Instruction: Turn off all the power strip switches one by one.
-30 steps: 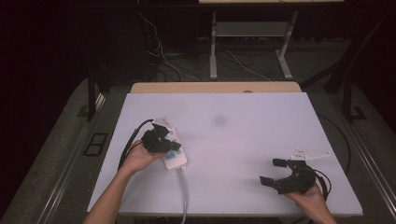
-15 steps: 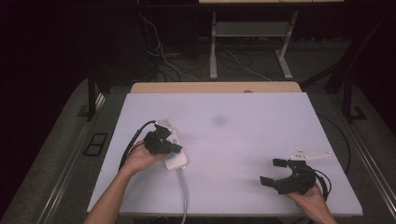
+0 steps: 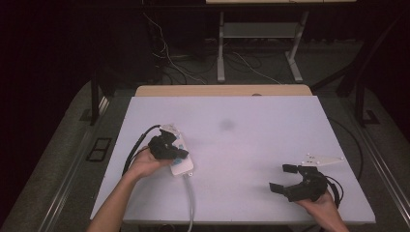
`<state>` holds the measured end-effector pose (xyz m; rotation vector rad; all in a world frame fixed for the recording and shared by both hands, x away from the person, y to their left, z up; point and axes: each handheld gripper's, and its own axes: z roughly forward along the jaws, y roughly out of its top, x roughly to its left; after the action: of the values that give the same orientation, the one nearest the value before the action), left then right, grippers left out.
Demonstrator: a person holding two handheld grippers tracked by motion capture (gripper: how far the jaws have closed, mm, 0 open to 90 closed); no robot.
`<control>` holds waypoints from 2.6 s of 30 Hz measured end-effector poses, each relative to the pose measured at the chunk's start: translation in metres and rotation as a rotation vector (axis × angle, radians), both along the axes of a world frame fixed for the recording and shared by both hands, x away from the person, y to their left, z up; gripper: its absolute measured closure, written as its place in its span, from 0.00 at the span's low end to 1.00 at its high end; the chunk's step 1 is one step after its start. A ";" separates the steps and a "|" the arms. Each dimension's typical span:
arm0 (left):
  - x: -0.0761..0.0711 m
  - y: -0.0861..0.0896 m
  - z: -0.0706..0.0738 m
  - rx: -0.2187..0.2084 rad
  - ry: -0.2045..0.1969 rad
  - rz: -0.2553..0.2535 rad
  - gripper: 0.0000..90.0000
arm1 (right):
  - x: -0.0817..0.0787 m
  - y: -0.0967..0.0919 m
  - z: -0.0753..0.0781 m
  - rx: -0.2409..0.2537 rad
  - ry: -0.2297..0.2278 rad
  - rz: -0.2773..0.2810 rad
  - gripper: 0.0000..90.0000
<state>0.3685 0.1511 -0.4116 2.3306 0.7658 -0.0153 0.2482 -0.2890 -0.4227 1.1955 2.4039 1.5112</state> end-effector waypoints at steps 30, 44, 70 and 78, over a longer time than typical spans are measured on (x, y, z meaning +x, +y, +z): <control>-0.007 -0.006 0.004 0.046 -0.051 0.000 1.00 | 0.000 -0.004 0.002 0.008 -0.007 -0.010 0.00; -0.002 0.009 0.024 -0.013 -0.101 0.052 1.00 | 0.000 -0.004 0.002 0.008 -0.007 -0.011 0.00; 0.018 0.015 0.028 -0.011 -0.091 0.082 1.00 | 0.000 -0.005 0.002 0.008 -0.006 -0.011 0.00; 0.023 0.011 0.019 0.005 -0.086 0.081 1.00 | 0.000 -0.006 0.002 0.010 -0.006 -0.013 0.00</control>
<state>0.3919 0.1626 -0.3923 2.2869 0.8170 0.1221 0.2479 -0.2949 -0.4209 1.2044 2.3821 1.5231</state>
